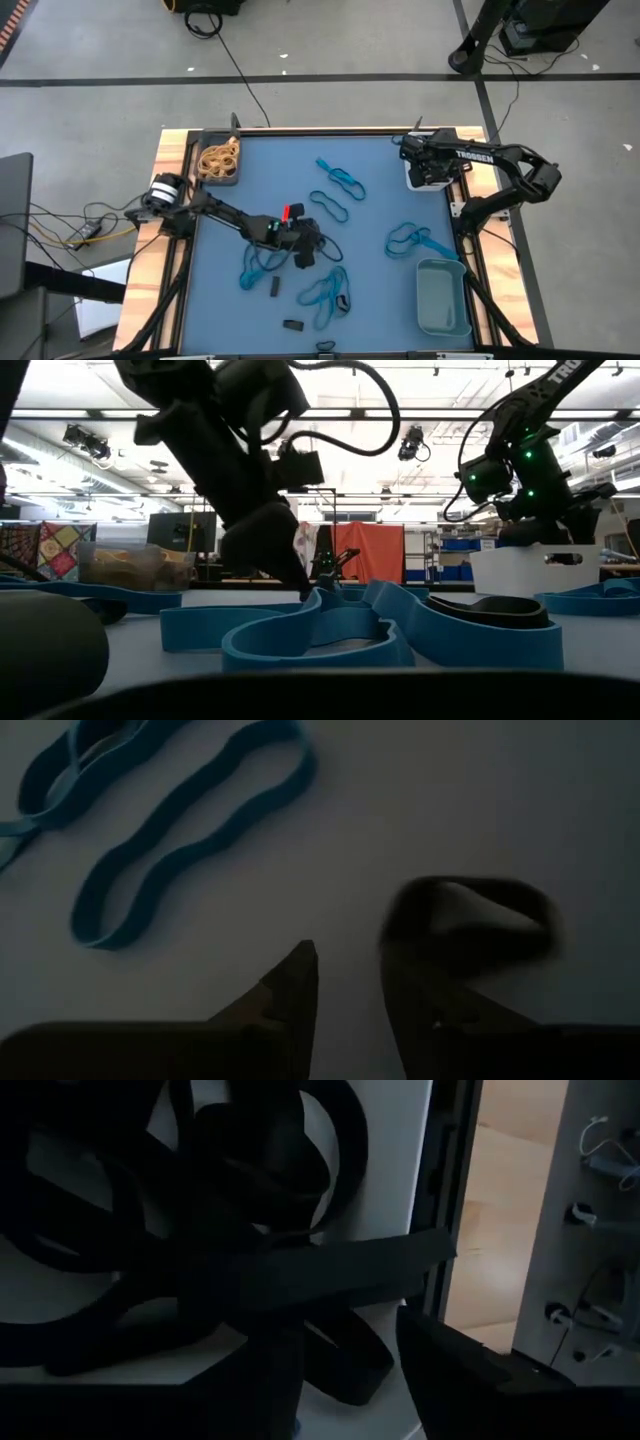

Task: Sort rubber bands into baskets
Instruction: Put the black rubber band into the white bin

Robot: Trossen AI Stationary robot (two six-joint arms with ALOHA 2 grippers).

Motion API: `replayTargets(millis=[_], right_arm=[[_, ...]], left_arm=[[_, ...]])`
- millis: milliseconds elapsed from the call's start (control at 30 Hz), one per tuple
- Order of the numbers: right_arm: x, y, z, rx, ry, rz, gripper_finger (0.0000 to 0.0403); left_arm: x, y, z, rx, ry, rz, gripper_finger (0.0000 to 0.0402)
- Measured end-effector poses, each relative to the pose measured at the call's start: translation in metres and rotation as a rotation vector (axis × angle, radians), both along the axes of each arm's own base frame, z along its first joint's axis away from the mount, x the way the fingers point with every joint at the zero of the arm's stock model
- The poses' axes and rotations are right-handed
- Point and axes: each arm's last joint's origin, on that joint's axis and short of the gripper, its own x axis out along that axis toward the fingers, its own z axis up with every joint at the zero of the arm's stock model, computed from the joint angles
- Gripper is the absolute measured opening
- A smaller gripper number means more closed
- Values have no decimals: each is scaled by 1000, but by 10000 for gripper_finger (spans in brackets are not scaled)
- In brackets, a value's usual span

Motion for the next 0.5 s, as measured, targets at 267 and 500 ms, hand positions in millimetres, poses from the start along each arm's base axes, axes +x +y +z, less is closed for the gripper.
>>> replayTargets(millis=[267,500], right_arm=[[4,-11,-3,-41,-64,72,82],[13,-20,-4,-97,-128,179,11]], left_arm=[[3,18,0,14,9,35,117],[3,23,0,14,9,49,117]])
